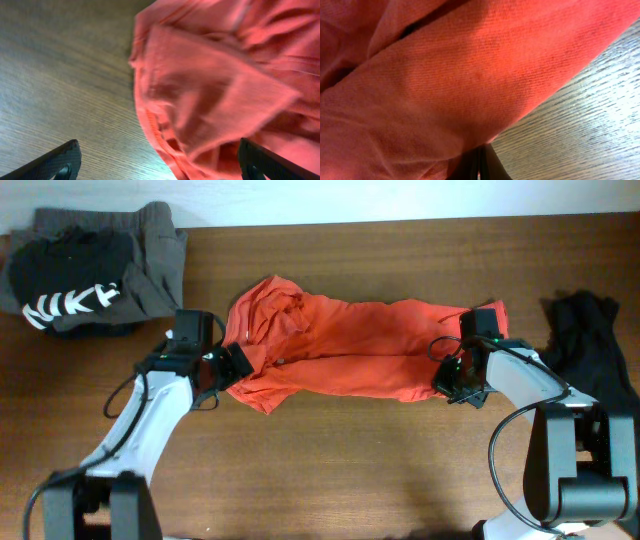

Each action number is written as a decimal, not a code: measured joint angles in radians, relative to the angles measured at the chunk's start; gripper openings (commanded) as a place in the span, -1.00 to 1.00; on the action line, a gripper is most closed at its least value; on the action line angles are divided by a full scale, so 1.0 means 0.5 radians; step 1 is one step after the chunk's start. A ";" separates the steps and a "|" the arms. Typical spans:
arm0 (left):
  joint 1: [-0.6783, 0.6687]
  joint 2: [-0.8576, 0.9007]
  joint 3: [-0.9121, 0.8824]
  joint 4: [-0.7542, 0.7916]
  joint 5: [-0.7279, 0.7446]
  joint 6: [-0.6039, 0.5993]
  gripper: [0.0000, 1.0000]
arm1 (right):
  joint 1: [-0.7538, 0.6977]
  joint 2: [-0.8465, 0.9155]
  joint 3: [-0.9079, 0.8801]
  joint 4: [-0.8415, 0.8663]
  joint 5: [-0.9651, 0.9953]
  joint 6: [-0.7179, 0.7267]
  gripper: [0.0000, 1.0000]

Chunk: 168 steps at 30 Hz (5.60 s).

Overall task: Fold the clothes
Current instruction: 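Reach the left gripper to the red shirt's left end and grasp it, then lift the red shirt with both grippers and stretch it between them, then lower the red shirt flat onto the table with both grippers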

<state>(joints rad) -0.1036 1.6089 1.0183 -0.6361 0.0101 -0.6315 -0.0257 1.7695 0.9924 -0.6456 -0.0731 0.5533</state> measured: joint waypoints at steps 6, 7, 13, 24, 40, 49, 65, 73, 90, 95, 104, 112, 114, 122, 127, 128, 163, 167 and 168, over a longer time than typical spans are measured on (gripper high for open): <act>0.000 0.153 0.000 0.008 -0.031 -0.140 0.97 | 0.000 0.000 0.000 -0.003 0.000 0.000 -0.92; 0.000 0.166 0.000 0.011 -0.032 -0.153 0.96 | 0.000 0.000 0.000 -0.003 0.000 0.001 -0.92; 0.000 0.237 0.001 0.066 -0.031 -0.201 0.82 | 0.000 0.000 0.000 -0.005 -0.001 0.000 -0.92; 0.000 0.329 0.002 0.204 0.050 -0.221 0.61 | 0.000 0.000 0.000 -0.006 0.000 0.000 -0.92; 0.000 0.389 0.014 0.201 0.087 -0.217 -0.98 | 0.000 0.000 0.000 -0.007 0.000 0.001 -0.92; 0.000 0.404 0.478 -0.249 0.069 -0.082 -0.98 | 0.000 0.002 0.168 -0.276 0.002 0.002 -0.92; 0.000 0.085 0.829 -0.527 -0.353 0.008 -0.99 | 0.000 -0.113 0.578 -0.692 0.015 0.000 -0.92; -0.104 -0.317 0.829 -0.531 -0.388 0.008 -0.99 | 0.000 -0.539 0.589 -0.867 0.056 0.025 -0.92; -0.640 -0.425 0.838 -0.793 -0.553 -0.015 -0.98 | 0.000 -1.089 0.589 -1.418 0.472 0.339 -0.92; -0.738 -0.441 0.838 -0.877 -0.667 -0.093 -0.98 | 0.000 -1.102 0.589 -1.463 0.582 0.415 -0.92; -0.736 -0.201 0.845 -0.643 -0.806 -0.138 -0.99 | 0.000 -0.916 0.593 -1.368 0.640 0.430 -0.92; -0.736 0.054 0.845 -0.656 -0.885 -0.137 -0.99 | 0.000 -0.690 0.594 -1.361 0.640 0.443 -0.92; -0.736 0.043 0.845 -0.667 -0.907 -0.137 -0.98 | 0.000 -0.690 0.594 -1.369 0.640 0.443 -0.92; -0.737 -0.110 0.846 -0.979 -0.878 -0.142 -0.98 | 0.000 -0.690 0.594 -1.608 0.640 0.443 -0.92; -0.770 -0.241 0.848 -1.173 -0.806 -0.209 -0.98 | 0.000 -0.692 0.596 -1.716 0.639 0.455 -0.92; -0.779 -0.262 0.848 -1.213 -0.806 -0.230 -0.98 | 0.000 -0.701 0.596 -1.730 0.639 0.458 -0.92; -0.809 -0.314 0.861 -0.876 -0.803 0.076 0.98 | 0.001 -0.883 0.600 -1.474 0.541 0.352 0.97; -0.695 0.056 0.864 -0.794 -0.660 0.193 0.98 | 0.001 -0.792 0.600 -1.468 0.542 0.334 0.97; -0.655 0.141 0.864 -0.787 -0.622 0.206 0.98 | 0.001 -0.774 0.600 -1.469 0.542 0.335 0.97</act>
<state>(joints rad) -0.4313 1.6794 1.4506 -1.0298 -0.3008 -0.5285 -0.0254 1.3827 1.2926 -1.3800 0.1978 0.7208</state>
